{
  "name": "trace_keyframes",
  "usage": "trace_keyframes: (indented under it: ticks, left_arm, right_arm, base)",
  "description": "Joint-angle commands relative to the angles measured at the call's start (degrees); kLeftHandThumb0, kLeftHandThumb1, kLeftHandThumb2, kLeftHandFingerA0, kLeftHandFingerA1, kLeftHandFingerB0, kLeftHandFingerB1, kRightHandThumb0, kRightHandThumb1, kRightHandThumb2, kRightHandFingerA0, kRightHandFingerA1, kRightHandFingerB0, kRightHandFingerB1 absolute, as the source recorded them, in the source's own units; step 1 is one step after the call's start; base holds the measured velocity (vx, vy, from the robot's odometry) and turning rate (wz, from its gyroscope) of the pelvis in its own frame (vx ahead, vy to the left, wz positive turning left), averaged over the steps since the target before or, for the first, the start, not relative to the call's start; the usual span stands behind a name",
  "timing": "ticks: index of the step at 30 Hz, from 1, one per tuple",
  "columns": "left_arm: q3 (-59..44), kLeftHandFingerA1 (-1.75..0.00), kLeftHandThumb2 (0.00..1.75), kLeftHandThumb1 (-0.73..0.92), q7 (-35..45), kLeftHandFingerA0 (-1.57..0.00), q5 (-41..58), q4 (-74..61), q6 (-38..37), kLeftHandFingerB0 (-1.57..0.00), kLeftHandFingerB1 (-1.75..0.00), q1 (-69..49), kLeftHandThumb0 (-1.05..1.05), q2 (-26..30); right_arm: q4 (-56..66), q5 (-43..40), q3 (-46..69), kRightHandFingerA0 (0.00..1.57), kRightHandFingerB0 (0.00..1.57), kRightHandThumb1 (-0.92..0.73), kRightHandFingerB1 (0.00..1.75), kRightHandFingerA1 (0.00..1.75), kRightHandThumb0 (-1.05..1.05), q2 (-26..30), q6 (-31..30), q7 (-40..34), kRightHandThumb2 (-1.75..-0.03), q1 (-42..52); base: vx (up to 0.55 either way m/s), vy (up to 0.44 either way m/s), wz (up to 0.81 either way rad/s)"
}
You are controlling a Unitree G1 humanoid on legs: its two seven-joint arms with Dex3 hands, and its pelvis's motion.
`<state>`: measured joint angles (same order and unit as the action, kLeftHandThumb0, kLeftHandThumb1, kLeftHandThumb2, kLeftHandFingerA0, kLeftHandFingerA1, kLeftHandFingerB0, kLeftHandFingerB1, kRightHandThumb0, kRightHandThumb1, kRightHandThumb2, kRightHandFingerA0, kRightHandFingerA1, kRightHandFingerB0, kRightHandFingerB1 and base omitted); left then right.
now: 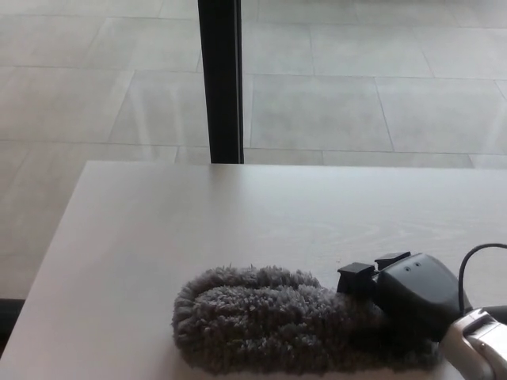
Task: The robot uses its right hand to pick up the duster kept in the middle of the desk and use it to wipe the desk by swiping its surface twice
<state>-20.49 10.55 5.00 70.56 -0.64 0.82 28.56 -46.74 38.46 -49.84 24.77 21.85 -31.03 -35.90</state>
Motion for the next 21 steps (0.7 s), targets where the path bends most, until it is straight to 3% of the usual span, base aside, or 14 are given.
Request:
trace_keyframes:
  ticks: [1, 2, 3, 4, 5, 8, 10, 12, 13, 14, 15, 17, 19, 21]
  left_arm:
    - [1.87, -1.21, 1.49, -0.17, 0.62, -0.92, -1.58, 1.1, -1.87, -0.87, -1.2, 0.02, -0.73, 2.2]
    - [0.57, -1.21, 1.49, -0.16, 0.96, -0.85, -0.13, 1.12, -1.15, -0.94, -1.25, 0.3, -0.63, 1.97]
    - [0.84, -1.21, 1.56, -0.22, 0.61, -0.94, -0.38, 0.99, -1.26, -0.88, -1.21, 0.22, -0.61, 1.84]
    - [1.25, -1.19, 1.56, -0.21, 0.38, -0.97, -0.82, 0.97, -1.35, -0.87, -1.18, 0.22, -0.6, 1.86]
    - [2.03, -1.22, 1.53, -0.17, 0.55, -0.92, -1.59, 0.87, -1.71, -0.84, -1.19, 0.12, -0.7, 2.08]
    - [2.26, -1.21, 1.55, -0.19, 0.81, -0.91, -1.45, 0.82, -1.86, -0.8, -1.19, 0.05, -0.66, 2.2]
    - [2.0, -1.24, 1.5, -0.17, 0.28, -0.94, -1.02, 0.97, -1.73, -0.8, -1.21, 0.26, -0.72, 1.97]
    - [2.22, -1.24, 1.5, -0.17, 0.16, -0.94, -1.0, 0.73, -1.61, -0.8, -1.21, 0.28, -0.72, 1.89]
    - [3.42, -1.19, 1.36, -0.02, 0.6, -0.9, -2.19, 1.12, -2.62, -0.85, -1.18, -0.05, -0.79, 2.14]
    - [3.72, -1.2, 1.47, -0.1, 0.55, -0.94, -2.41, 1.15, -2.86, -0.8, -1.17, -0.22, -0.78, 2.18]
    - [3.66, -1.2, 1.36, -0.04, 0.81, -0.9, -2.14, 1.04, -2.87, -0.84, -1.2, -0.33, -0.82, 2.17]
    - [2.89, -1.22, 1.4, -0.05, 1.29, -0.89, -0.95, 0.94, -1.93, -0.83, -1.2, 0.15, -0.77, 2.09]
    - [1.8, -1.26, 1.53, -0.16, 2.08, -0.84, 0.46, 0.2, -1.88, -0.74, -1.2, 0.14, -0.67, 1.83]
    - [2.06, -1.23, 1.44, -0.13, 1.86, -0.87, 0.01, 0.51, -2.48, -0.79, -1.18, 0.06, -0.76, 1.94]
  right_arm:
    - [-7.89, 22.17, -13.14, 0.92, 0.72, -0.58, 1.25, 1.75, -0.37, 1.83, 0.87, -25.1, -0.91, 1.87]
    - [-8.23, 22.08, -13.53, 0.94, 0.75, -0.59, 1.18, 1.75, -0.38, 1.71, 0.87, -24.34, -0.88, 1.45]
    - [-8.2, 21.98, -13.73, 0.99, 0.74, -0.58, 1.26, 1.75, -0.38, 1.89, 0.47, -24.2, -0.91, 1.42]
    - [-8.18, 21.55, -13.67, 1.22, 0.81, -0.53, 1.25, 1.68, -0.32, 1.94, 0.2, -23.42, -0.94, 1.34]
    - [-8.23, 20.22, -12.83, 1.01, 0.76, -0.6, 1.34, 1.75, -0.38, 1.52, -1.53, -21.04, -0.81, 1.39]
    - [-8.7, 18.26, -11.72, 0.99, 0.74, -0.64, 1.24, 1.75, -0.4, 0.35, -6.13, -17.17, -0.77, 1.52]
    - [-8.39, 14.33, -9.06, 0.95, 0.8, -0.55, 1.28, 1.75, -0.33, -1.11, -10.83, -7.34, -0.84, 1.0]
    - [-8.77, 13.15, -8.2, 0.95, 0.8, -0.55, 1.28, 1.75, -0.33, -1.71, -12.34, -3.77, -0.84, 0.61]
    - [-9.47, 12.63, -7.52, 0.96, 0.81, -0.45, 1.53, 1.75, -0.31, -2.09, -15.25, -0.28, -0.84, -0.4]
    - [-10.28, 12.28, -7.14, 0.97, 0.81, -0.43, 1.57, 1.75, -0.29, -2.22, -15.53, -0.26, -0.83, -0.7]
    - [-11.0, 12.29, -7.01, 0.98, 0.81, -0.44, 1.63, 1.75, -0.31, -2.38, -16.17, -0.29, -0.82, -0.94]
    - [-12.7, 12.39, -6.75, 0.99, 0.83, -0.44, 1.62, 1.75, -0.32, -2.71, -17.61, -0.27, -0.81, -1.79]
    - [-14.31, 12.34, -6.33, 0.98, 0.86, -0.5, 1.42, 1.75, -0.35, -2.49, -19.2, 0.32, -0.76, -2.65]
    - [-15.69, 12.54, -6.15, 0.97, 0.86, -0.55, 1.35, 1.75, -0.37, -2.27, -21.4, 0.89, -0.73, -2.95]
  base:
    - [0.0, 0.0, 0.0]
    - [0.0, 0.0, 0.0]
    - [0.0, 0.0, 0.0]
    - [0.0, 0.0, 0.0]
    - [0.0, 0.0, 0.0]
    - [0.0, 0.0, 0.0]
    - [0.0, 0.0, 0.0]
    - [0.0, 0.0, 0.0]
    - [0.0, 0.0, 0.0]
    - [0.0, 0.0, 0.0]
    - [0.0, 0.0, 0.0]
    - [0.0, 0.0, 0.0]
    - [0.0, 0.0, 0.0]
    - [0.0, 0.0, 0.0]
